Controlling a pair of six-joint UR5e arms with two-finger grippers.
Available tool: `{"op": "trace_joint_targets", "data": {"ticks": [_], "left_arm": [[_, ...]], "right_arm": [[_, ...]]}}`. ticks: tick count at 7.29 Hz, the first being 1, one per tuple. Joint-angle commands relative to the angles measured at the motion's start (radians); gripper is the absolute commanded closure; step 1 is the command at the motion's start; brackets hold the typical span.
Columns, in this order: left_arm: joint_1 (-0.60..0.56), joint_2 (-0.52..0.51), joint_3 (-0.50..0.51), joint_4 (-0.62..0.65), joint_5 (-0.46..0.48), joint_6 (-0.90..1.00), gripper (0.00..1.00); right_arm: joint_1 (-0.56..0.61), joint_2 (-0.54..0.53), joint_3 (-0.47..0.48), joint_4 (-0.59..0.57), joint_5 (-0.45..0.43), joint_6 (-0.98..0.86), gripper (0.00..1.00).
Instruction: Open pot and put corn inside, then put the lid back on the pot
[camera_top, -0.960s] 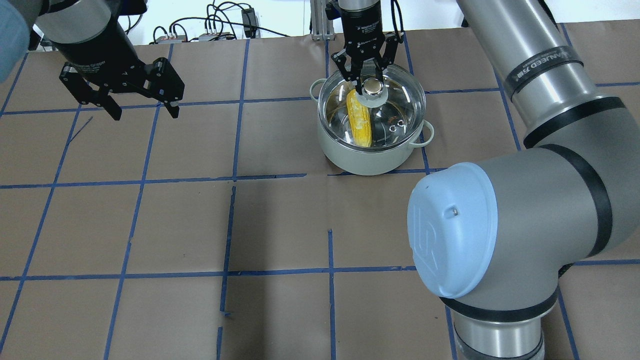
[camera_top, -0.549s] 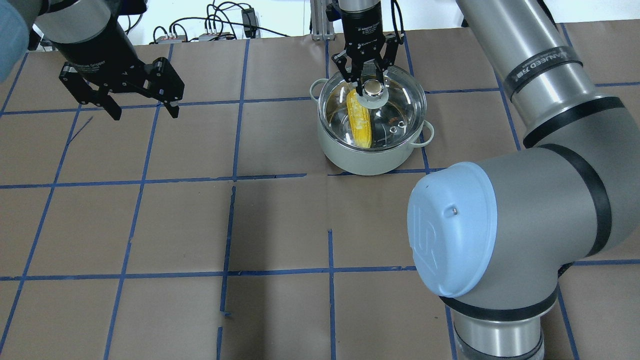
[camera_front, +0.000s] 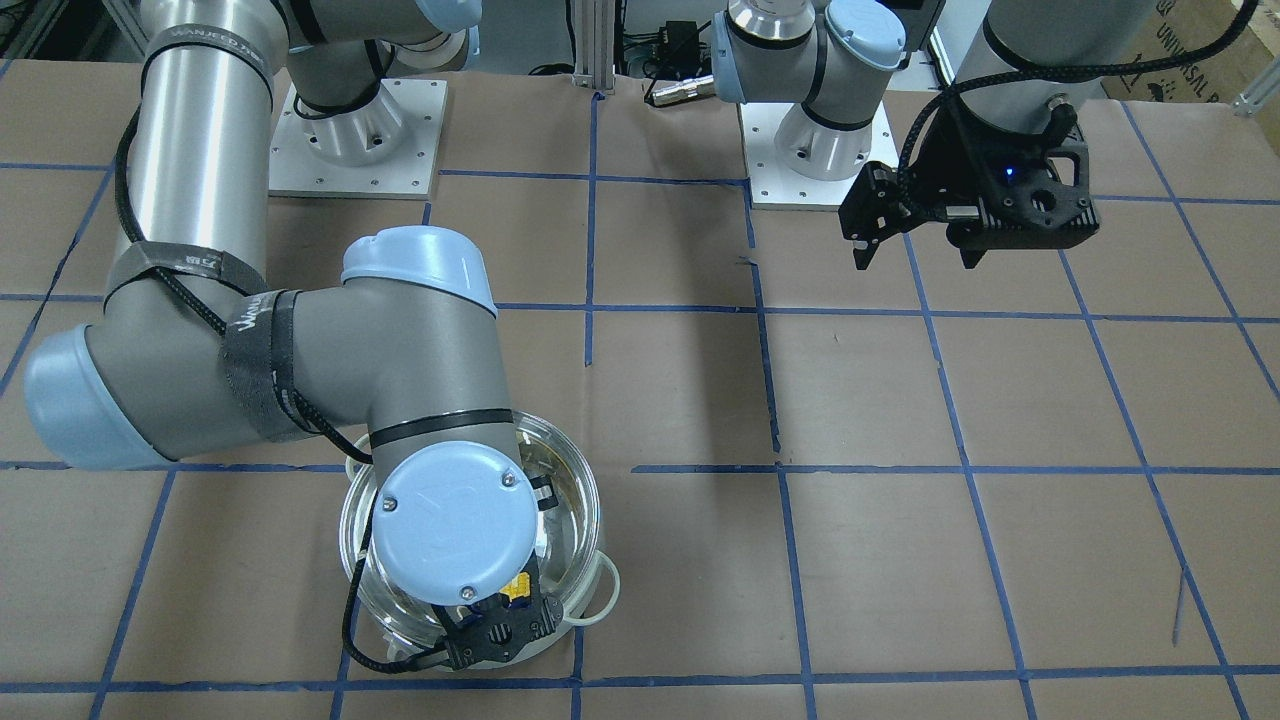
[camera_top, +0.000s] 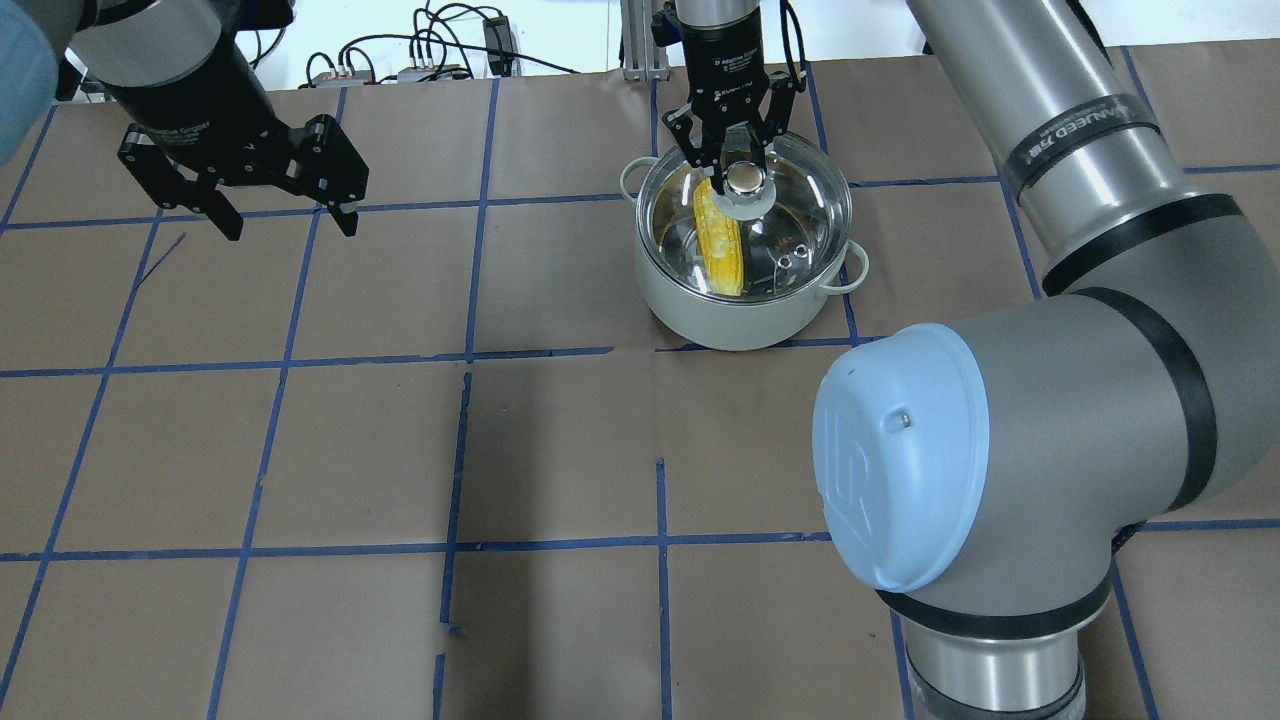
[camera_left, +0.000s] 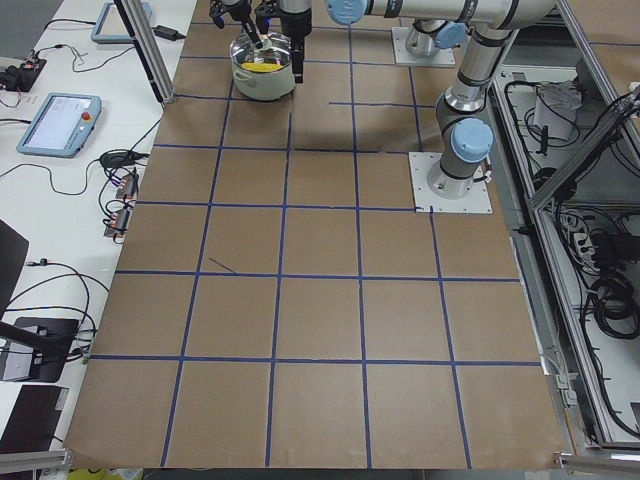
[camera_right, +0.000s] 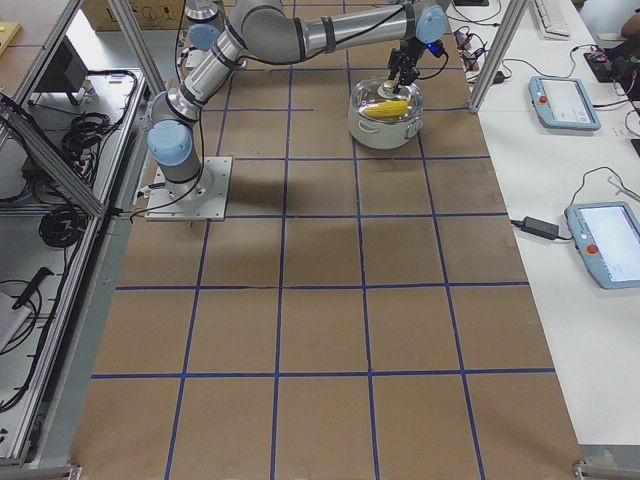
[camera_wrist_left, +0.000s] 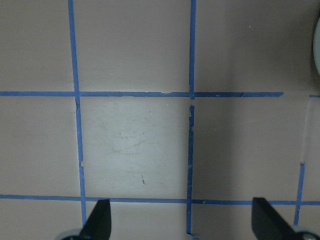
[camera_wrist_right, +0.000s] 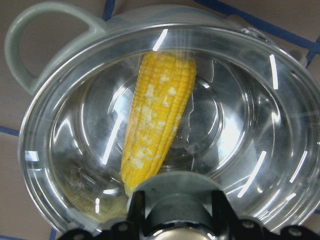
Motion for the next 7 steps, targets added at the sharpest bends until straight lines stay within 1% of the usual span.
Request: {"op": "trace_joint_targets", "data": {"ticks": [1, 2, 3, 4, 5, 7], "left_arm": [[0.000, 0.000, 0.000, 0.000, 0.000, 0.000, 0.00], [0.000, 0.000, 0.000, 0.000, 0.000, 0.000, 0.00], [0.000, -0.001, 0.000, 0.000, 0.000, 0.000, 0.00], [0.000, 0.000, 0.000, 0.000, 0.000, 0.000, 0.00], [0.000, 0.000, 0.000, 0.000, 0.000, 0.000, 0.00], [0.000, -0.001, 0.000, 0.000, 0.000, 0.000, 0.00]], "right_arm": [[0.000, 0.002, -0.001, -0.003, 0.000, -0.001, 0.61], [0.000, 0.002, -0.001, -0.006, -0.001, 0.000, 0.55], [0.001, 0.002, -0.001, -0.025, -0.003, 0.003, 0.45], [0.001, 0.002, -0.001, -0.025, 0.000, 0.005, 0.44], [0.003, 0.004, -0.001, -0.028, -0.001, 0.006, 0.36], [0.004, 0.002, -0.001, -0.030, 0.000, 0.017, 0.22]]}}
